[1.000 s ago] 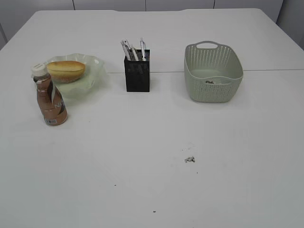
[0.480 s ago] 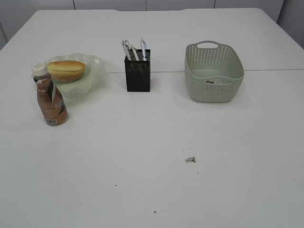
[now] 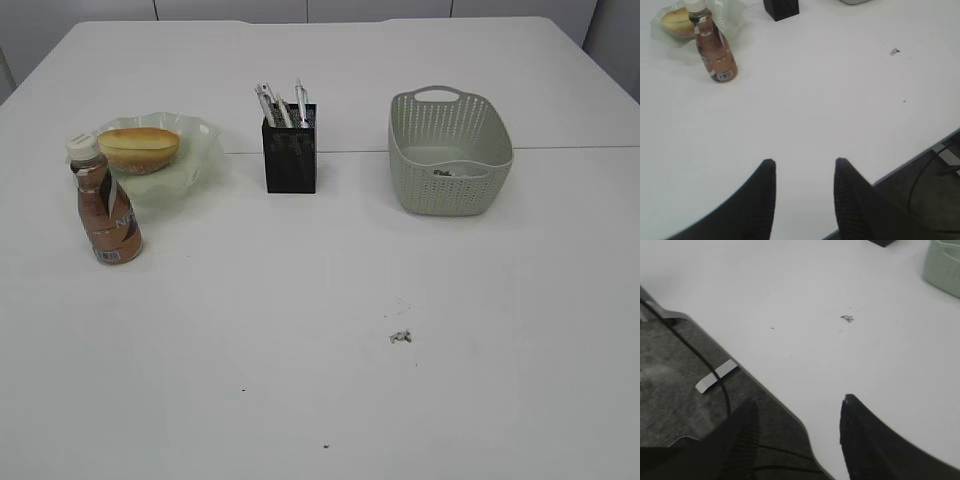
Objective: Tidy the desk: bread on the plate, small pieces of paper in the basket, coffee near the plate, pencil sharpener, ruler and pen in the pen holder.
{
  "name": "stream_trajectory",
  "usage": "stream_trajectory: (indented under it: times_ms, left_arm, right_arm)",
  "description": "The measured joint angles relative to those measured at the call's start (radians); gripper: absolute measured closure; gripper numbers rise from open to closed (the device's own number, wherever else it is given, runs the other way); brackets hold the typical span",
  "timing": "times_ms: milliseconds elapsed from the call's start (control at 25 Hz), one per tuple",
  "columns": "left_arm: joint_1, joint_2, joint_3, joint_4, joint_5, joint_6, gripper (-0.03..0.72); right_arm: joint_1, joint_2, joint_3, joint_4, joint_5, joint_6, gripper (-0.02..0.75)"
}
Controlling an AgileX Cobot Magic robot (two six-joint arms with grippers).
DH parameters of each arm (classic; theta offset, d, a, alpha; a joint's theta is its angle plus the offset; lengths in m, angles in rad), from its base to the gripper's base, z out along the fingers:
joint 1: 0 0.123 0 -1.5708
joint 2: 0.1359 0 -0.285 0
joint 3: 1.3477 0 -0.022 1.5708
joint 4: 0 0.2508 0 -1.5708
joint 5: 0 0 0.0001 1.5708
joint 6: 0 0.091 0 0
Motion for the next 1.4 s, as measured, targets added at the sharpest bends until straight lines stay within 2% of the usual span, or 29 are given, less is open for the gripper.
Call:
stream_trajectory:
  times_ms: [80, 320, 440, 560, 800, 1400]
  left_arm:
    - [0.056, 0.000, 0.000, 0.000, -0.001, 0.000, 0.398]
    - [0.289, 0.000, 0.000, 0.000, -0.004, 0.000, 0.398]
    - [0.337, 0.000, 0.000, 0.000, -0.007, 0.000, 0.398]
    - [0.337, 0.000, 0.000, 0.000, -0.007, 0.000, 0.398]
    - [0.316, 0.000, 0.000, 0.000, -0.007, 0.000, 0.398]
    - [0.316, 0.000, 0.000, -0.031, -0.007, 0.000, 0.398]
  right_arm:
    - [-0.105, 0.000, 0.000, 0.000, 0.000, 0.000, 0.354]
    - [-0.507, 0.000, 0.000, 0.000, 0.000, 0.000, 0.354]
    - [-0.644, 0.000, 0.000, 0.000, 0.000, 0.000, 0.354]
    - [-0.671, 0.000, 0.000, 0.000, 0.000, 0.000, 0.354]
    - [-0.671, 0.000, 0.000, 0.000, 0.000, 0.000, 0.354]
    - [-0.671, 0.000, 0.000, 0.000, 0.000, -0.002, 0.354]
